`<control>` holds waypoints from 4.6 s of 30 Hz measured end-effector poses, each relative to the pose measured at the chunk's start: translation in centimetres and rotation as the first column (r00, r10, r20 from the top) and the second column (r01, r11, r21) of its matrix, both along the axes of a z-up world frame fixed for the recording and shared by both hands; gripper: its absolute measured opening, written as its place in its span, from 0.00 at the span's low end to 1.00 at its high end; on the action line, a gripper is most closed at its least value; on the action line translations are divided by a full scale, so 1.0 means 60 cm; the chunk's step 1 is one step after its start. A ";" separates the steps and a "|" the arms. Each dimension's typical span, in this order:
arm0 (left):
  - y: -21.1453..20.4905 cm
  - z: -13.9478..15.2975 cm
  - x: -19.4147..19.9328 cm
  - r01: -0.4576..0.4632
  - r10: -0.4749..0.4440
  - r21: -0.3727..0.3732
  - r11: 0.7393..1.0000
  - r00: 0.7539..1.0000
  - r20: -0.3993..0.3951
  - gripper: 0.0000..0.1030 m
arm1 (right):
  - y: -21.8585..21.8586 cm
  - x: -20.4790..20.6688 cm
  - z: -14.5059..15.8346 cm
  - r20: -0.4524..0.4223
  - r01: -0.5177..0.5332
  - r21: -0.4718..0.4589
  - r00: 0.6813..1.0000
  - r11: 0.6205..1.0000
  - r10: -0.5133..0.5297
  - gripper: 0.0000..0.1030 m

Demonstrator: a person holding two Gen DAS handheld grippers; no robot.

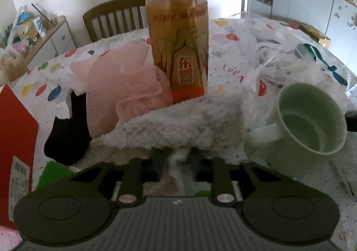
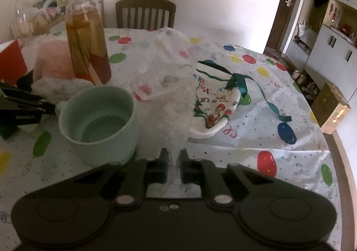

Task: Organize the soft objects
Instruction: 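Grasp the grey terry towel with the left tool while the right tool grasps clear plastic wrap, then carry the towel and plastic wrap with both tools into the red-and-white box, then open both tools to drop the towel and plastic wrap inside the box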

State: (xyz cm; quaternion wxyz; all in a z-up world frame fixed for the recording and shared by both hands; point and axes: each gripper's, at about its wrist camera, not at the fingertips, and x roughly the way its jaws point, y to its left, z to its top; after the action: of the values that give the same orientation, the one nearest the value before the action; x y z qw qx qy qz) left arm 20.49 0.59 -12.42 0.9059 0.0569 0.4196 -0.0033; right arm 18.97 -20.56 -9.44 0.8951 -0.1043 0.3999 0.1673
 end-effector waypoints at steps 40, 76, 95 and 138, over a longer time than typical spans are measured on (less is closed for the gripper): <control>0.053 0.192 -0.157 -0.081 0.100 -0.130 0.988 0.984 0.148 0.05 | -0.052 -0.115 0.216 0.150 -0.216 0.210 0.971 0.954 0.187 0.02; 0.438 0.348 -0.245 -0.295 0.315 -0.111 0.949 0.894 0.319 0.05 | 0.440 -0.121 0.284 0.120 -0.528 0.338 0.845 0.779 0.521 0.02; 0.579 0.215 -0.165 -0.322 0.327 -0.060 0.945 0.933 0.148 0.05 | 0.664 -0.035 0.181 -0.062 -0.488 0.309 0.846 0.817 0.529 0.02; 0.623 0.067 -0.108 -0.228 0.202 -0.104 0.968 0.956 -0.214 0.08 | 0.759 -0.069 0.066 -0.199 -0.632 0.061 0.751 0.773 0.630 0.50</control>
State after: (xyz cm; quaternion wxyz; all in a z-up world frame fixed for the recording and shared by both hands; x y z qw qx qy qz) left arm 13.99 38.00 -8.39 0.8554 -0.0479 0.5119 0.0629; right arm 14.81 25.01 -5.48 0.7389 -0.2192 0.4334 0.4671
